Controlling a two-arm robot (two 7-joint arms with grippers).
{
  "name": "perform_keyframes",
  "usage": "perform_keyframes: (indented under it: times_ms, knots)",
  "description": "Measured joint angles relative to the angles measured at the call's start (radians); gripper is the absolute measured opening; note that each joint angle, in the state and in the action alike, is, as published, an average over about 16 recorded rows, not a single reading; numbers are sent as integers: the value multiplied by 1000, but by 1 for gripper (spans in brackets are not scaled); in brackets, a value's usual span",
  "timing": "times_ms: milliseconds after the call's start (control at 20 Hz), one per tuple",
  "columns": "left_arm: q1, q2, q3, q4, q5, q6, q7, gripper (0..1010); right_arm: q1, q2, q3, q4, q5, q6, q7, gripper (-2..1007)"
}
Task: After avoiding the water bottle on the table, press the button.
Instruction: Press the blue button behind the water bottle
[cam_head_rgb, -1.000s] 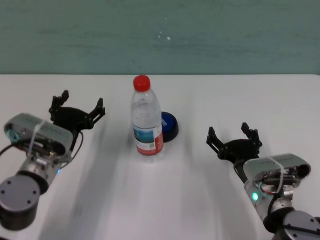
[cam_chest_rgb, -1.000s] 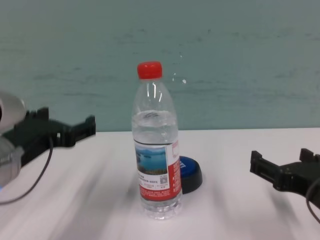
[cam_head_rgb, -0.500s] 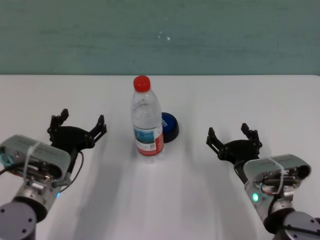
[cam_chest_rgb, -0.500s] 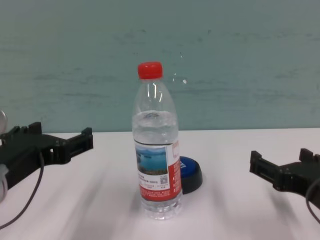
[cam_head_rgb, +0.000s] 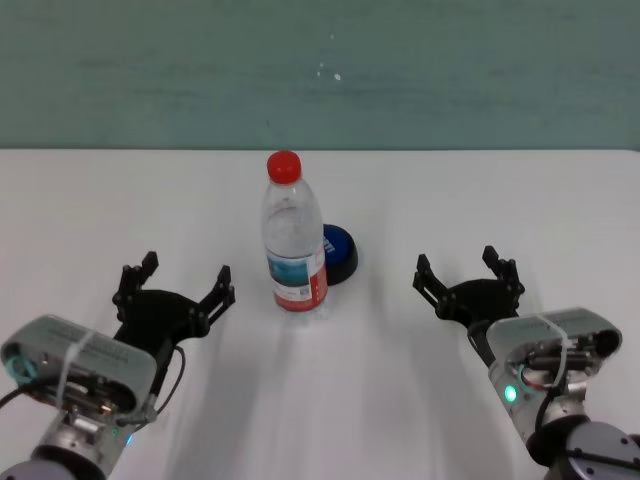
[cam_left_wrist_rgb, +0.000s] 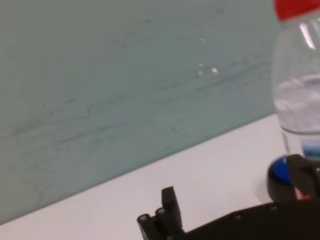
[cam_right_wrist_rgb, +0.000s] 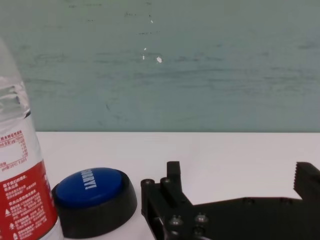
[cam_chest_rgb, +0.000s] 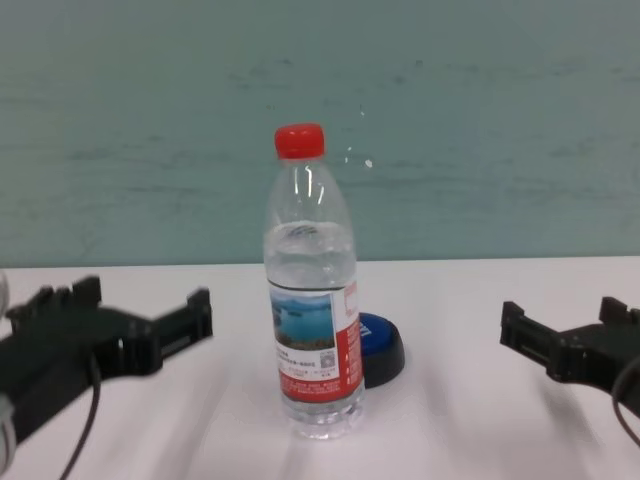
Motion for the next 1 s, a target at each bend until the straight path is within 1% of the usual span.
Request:
perform_keyframes:
  times_ms: [250, 550, 750, 1000]
  knots:
    - [57, 6, 2, -32, 9, -20, -8, 1000, 0, 0, 0, 0, 0, 0, 0, 1004]
    - [111, 12, -7, -59, 1, -65, -12, 1000, 0, 0, 0, 0, 0, 0, 0, 1004]
    - [132, 8, -22, -70, -16, -94, -9, 1000, 0, 0, 0, 0, 0, 0, 0, 1004]
    - [142, -3, -46, -76, -54, -121, -8, 1000, 0, 0, 0, 0, 0, 0, 0, 1004]
